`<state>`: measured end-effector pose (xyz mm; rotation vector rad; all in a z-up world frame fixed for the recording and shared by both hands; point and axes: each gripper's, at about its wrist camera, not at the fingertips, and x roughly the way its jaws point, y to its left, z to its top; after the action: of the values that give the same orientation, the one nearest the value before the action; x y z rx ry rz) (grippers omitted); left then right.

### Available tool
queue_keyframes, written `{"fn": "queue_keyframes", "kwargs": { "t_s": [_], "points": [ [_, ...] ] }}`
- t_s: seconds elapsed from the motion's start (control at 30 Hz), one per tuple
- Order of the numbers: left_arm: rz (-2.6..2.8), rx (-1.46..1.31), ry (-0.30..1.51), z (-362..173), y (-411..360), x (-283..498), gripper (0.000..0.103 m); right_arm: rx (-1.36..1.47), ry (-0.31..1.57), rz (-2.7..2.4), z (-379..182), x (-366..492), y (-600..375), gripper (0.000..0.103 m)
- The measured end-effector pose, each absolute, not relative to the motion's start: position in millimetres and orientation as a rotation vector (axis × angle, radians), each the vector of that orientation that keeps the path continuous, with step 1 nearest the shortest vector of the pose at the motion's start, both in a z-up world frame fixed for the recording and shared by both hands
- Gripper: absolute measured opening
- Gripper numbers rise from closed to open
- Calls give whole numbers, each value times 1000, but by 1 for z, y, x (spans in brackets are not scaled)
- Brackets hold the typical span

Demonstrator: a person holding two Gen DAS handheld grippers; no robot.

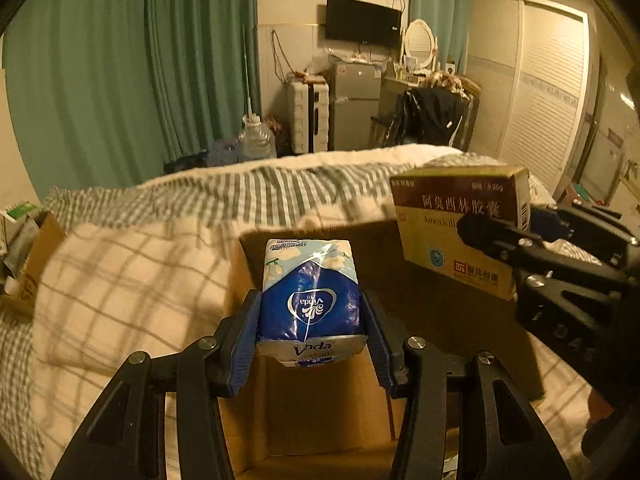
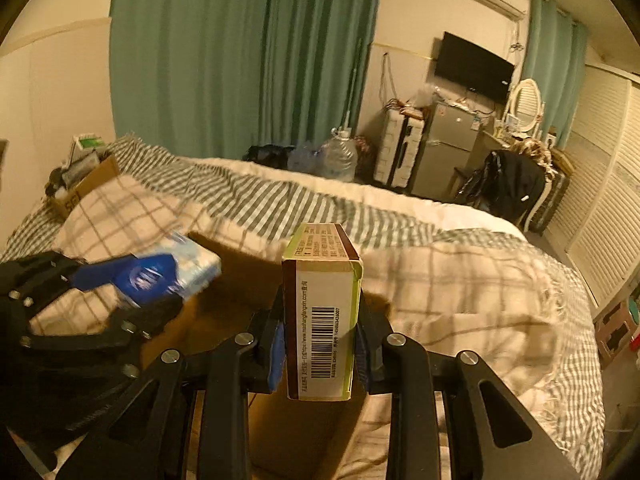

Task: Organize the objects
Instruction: 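Carry both items over the cardboard box and open both tools to drop them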

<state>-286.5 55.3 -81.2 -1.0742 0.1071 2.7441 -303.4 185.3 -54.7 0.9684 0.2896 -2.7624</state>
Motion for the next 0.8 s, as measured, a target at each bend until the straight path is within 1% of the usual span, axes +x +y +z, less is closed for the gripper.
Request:
{"fn": "queue_keyframes", "kwargs": {
  "t_s": [0.1, 0.23, 0.27, 0.3, 0.33, 0.37, 0.4, 0.43, 0.53, 0.57, 0.6, 0.67, 0.8],
  "points": [
    [2740, -1056, 109, -86, 57, -287, 51, 965, 269, -2745, -57, -300, 187, 27],
    [2719, -1047, 102, -82, 55, -283, 55, 929, 262, -2766, -52, -292, 187, 28],
    [2717, -1040, 93, -79, 54, -280, 58, 917, 250, -2775, -49, -289, 188, 29],
    [2720, -1033, 86, -74, 54, -275, 66, 908, 239, -2778, -45, -286, 190, 30],
    [2725, -1028, 88, -70, 53, -273, 73, 898, 235, -2780, -41, -282, 189, 35],
    [2739, -1018, 97, -64, 54, -268, 85, 884, 236, -2789, -35, -278, 188, 47],
    [2758, -1000, 106, -56, 53, -262, 90, 865, 242, -2806, -28, -271, 189, 55],
    [2773, -977, 115, -47, 52, -254, 91, 844, 246, -2823, -19, -263, 190, 65],
    [2787, -945, 123, -20, 48, -230, 97, 806, 242, -2840, 9, -237, 193, 66],
    [2798, -932, 122, -11, 46, -222, 102, 800, 247, -2843, 17, -229, 195, 70],
    [2810, -918, 123, -3, 44, -214, 103, 788, 261, -2851, 29, -216, 195, 72],
    [2832, -887, 128, 12, 38, -194, 103, 772, 294, -2873, 47, -195, 195, 82],
    [2863, -874, 174, 33, 30, -156, 103, 743, 341, -2887, 73, -157, 196, 90]
  ]
}}
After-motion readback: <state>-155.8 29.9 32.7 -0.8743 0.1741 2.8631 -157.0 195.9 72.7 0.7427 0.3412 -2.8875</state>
